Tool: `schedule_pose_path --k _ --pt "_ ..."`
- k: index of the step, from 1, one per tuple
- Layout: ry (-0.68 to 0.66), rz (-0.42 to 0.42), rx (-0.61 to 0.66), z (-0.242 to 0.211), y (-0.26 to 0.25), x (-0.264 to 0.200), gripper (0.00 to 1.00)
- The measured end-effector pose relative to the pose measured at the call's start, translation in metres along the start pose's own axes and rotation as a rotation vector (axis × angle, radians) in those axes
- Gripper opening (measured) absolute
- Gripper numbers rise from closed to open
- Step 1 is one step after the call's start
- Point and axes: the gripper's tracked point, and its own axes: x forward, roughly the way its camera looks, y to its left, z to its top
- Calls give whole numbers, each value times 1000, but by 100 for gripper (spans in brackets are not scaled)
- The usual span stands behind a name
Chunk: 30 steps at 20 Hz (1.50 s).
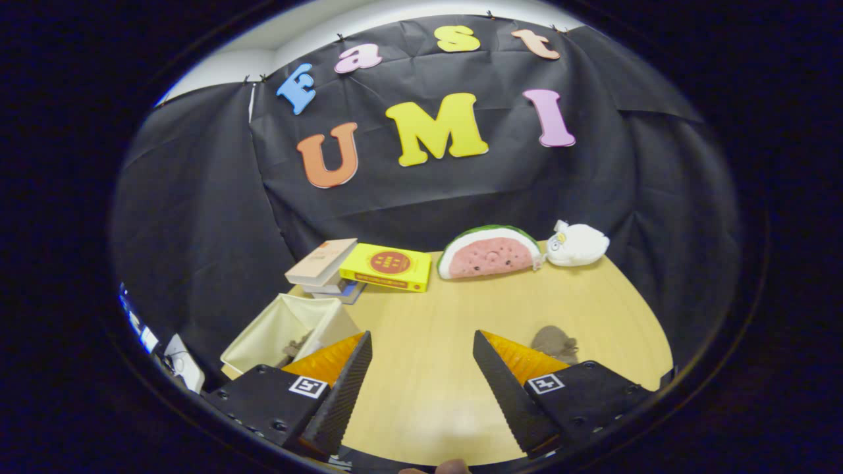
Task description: Open the storage box then place both shoes into the box .Put the left shoe in first, then the right shoe, with the right side of both shoes facing outward in a uniform manner.
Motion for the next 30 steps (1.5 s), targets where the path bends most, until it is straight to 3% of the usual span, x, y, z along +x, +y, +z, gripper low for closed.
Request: schedule_pose_path --k 4,7,17,18,24,27,29,30 --pt "93 -124 -48 -27 -90 -2 94" --pt "202 -162 -33 -59 -134 9 95" --pt "490 -204 20 -122 -188 76 95" --pt "513 -201 45 -126 -189 80 91" --pt "601 -201 108 -140 -197 98 28" --pt "623 -226 100 -150 -206 105 31" --pt "631 -214 87 -145 -201 97 4" --pt "620 -215 93 -145 -202 98 4"
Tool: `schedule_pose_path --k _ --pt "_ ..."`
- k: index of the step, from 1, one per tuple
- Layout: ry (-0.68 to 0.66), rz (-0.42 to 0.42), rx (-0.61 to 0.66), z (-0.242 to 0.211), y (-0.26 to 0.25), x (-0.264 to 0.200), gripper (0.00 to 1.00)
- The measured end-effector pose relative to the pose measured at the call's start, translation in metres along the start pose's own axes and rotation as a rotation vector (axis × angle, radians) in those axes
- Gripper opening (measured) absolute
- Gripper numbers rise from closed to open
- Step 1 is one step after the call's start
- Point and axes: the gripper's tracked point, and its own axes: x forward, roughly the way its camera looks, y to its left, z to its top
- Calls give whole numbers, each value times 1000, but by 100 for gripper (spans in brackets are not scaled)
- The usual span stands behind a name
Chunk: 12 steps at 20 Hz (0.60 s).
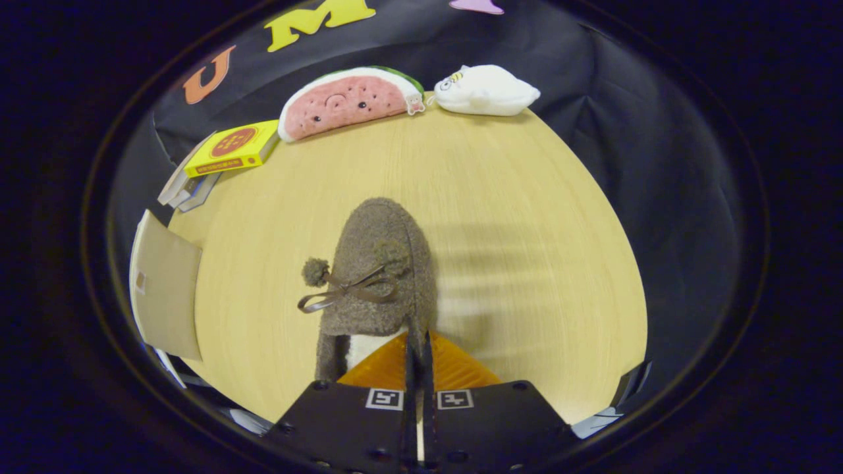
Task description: Open the storage box then place both shoes into the box .Put the left shoe in first, then the right shoe, with the right side of both shoes facing outward in a uniform manner.
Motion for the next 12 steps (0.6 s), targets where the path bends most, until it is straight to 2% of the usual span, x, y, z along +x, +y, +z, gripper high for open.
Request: schedule_pose_path --k 2,6,12 --pt "-1 22 22 -1 5 -3 0" --pt "-7 105 102 -1 28 -12 0" --pt "-54 193 150 5 82 -49 0"
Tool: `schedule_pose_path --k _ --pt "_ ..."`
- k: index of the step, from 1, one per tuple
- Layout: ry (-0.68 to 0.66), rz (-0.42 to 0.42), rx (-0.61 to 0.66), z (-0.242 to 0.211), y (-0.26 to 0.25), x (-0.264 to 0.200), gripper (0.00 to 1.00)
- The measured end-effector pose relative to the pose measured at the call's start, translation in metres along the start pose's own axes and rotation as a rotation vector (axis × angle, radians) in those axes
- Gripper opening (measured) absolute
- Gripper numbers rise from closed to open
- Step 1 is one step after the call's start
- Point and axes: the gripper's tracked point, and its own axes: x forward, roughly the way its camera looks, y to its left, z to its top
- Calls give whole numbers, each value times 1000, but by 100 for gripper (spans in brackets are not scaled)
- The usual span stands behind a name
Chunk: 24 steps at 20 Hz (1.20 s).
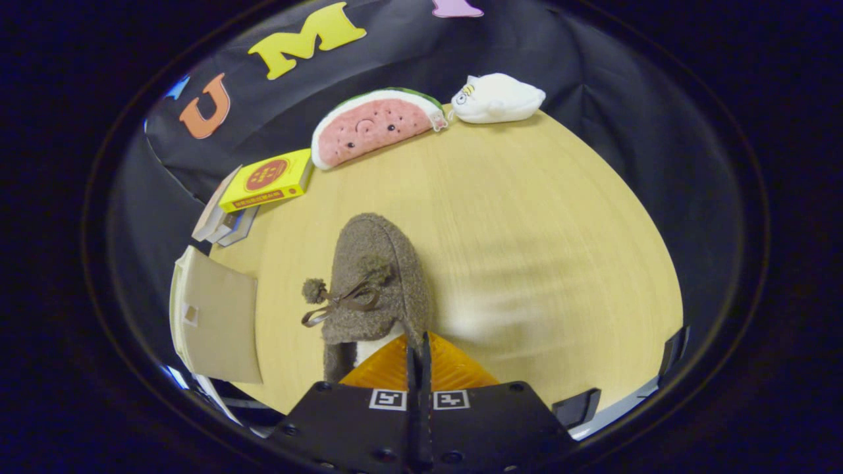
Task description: Open the storage box then place both shoes into the box .Put the left shoe in first, then the right shoe, with the right side of both shoes facing outward in a uniform manner.
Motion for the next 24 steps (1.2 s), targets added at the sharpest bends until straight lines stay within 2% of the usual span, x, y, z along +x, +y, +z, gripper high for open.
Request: schedule_pose_path --k 14,19,24 --pt "-137 246 48 16 289 -77 0" --pt "-146 251 18 -2 359 -66 0" --pt "-131 185 3 -27 381 -43 0"
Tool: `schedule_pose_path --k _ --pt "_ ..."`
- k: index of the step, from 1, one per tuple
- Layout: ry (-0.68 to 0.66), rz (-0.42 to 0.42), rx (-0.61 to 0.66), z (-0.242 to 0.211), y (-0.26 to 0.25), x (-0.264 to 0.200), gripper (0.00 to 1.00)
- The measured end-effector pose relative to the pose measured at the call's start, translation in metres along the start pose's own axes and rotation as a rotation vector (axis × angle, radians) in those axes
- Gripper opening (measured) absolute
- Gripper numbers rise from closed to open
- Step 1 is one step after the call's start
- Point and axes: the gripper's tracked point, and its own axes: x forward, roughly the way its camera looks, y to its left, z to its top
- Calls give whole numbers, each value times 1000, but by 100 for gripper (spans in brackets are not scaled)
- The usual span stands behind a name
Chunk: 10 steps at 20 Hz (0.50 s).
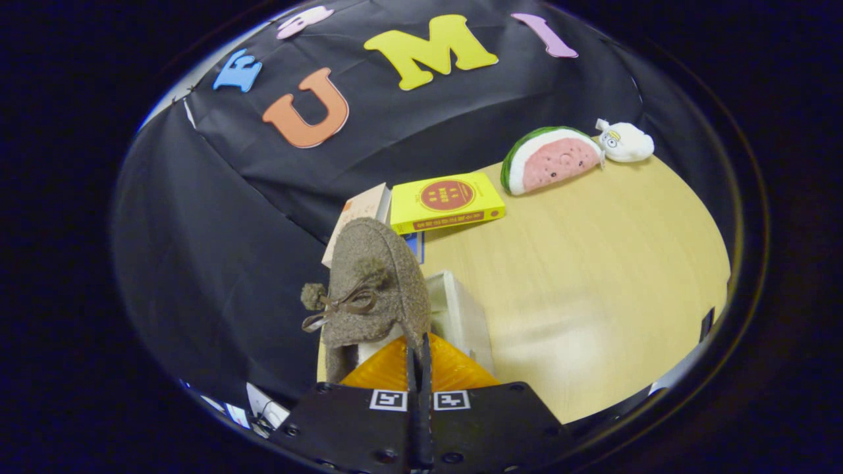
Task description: Open the storage box then place both shoes into the box .Put the left shoe in first, then the right shoe, with the right side of both shoes facing outward in a uniform manner.
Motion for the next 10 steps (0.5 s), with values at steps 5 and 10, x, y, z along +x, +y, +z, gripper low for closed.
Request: schedule_pose_path --k 5,10 --pt "28 -70 -10 -24 -9 21 0" --pt "53 -147 -10 -41 -25 34 0"
